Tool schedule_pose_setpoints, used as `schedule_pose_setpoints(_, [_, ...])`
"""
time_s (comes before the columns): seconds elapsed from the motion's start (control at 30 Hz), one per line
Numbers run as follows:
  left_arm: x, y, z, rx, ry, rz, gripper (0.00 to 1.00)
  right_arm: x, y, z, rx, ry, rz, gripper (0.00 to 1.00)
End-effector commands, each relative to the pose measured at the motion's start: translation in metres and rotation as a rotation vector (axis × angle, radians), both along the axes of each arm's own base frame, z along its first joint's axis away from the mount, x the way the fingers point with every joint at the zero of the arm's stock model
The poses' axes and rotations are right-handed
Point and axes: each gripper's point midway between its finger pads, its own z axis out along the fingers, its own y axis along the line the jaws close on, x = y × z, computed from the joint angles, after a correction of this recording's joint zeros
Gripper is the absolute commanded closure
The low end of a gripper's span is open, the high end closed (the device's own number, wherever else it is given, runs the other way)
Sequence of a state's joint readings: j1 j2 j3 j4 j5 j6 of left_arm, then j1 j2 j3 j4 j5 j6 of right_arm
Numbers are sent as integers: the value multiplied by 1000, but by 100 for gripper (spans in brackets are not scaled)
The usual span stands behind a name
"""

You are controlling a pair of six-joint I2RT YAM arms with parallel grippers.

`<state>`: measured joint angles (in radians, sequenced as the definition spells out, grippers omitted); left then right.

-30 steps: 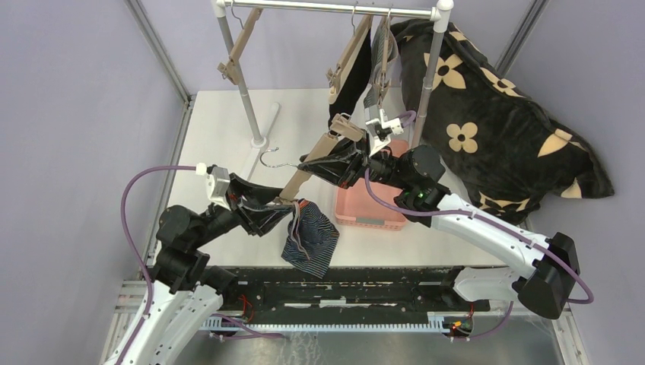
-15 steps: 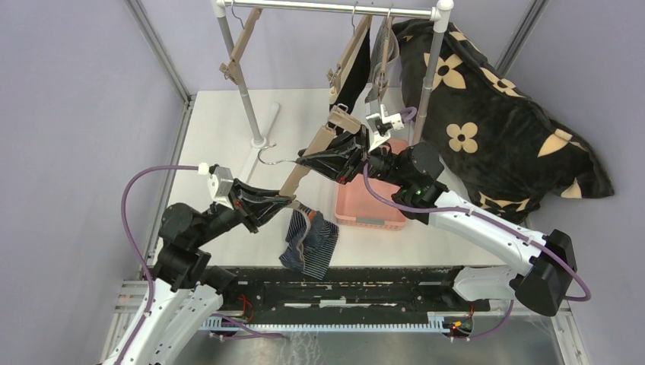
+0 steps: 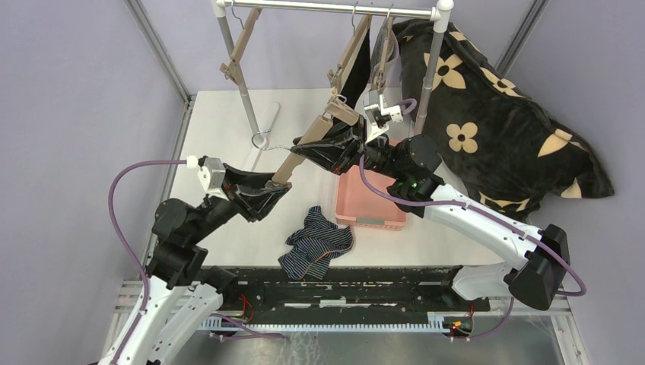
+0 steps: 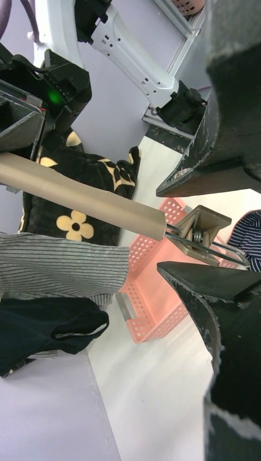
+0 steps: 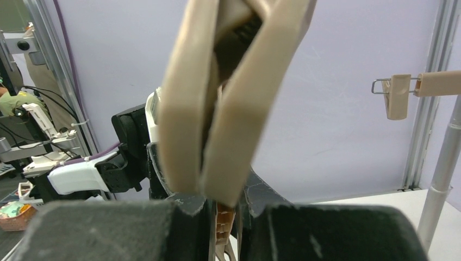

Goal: Remove the underwear clipped to the hanger

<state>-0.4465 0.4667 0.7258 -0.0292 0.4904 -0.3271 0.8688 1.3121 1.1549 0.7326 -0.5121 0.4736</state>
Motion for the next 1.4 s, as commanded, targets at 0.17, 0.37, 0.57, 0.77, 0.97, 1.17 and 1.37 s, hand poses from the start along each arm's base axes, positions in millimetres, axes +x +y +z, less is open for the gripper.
schedule_pose_setpoints(0.17, [-1,-2,35,-40,-118,-13,48,-6,-9,22,59,-56,-16,99])
schedule_pose_setpoints(0.37, [-7,-13,38,-56,-138,-98,55,-6,-7,21,56,-48,-2,99])
schedule_pose_setpoints(0.57, [-13,-22,35,-38,-133,-172,85,-6,-6,19,50,-40,3,99])
schedule_pose_setpoints(0.77, [-25,-18,46,-54,-171,-185,97,-4,-5,14,30,-29,-7,99])
schedule_pose_setpoints(0.97, [-42,-13,57,-78,-164,-207,97,2,-7,3,5,-13,-45,99])
schedule_pose_setpoints(1.17, [-41,-7,54,-59,-132,-162,56,-1,-10,7,9,-27,-50,99])
schedule_pose_setpoints(1.37, [-40,-3,49,-17,-120,-137,32,-5,-11,12,8,-33,-37,99])
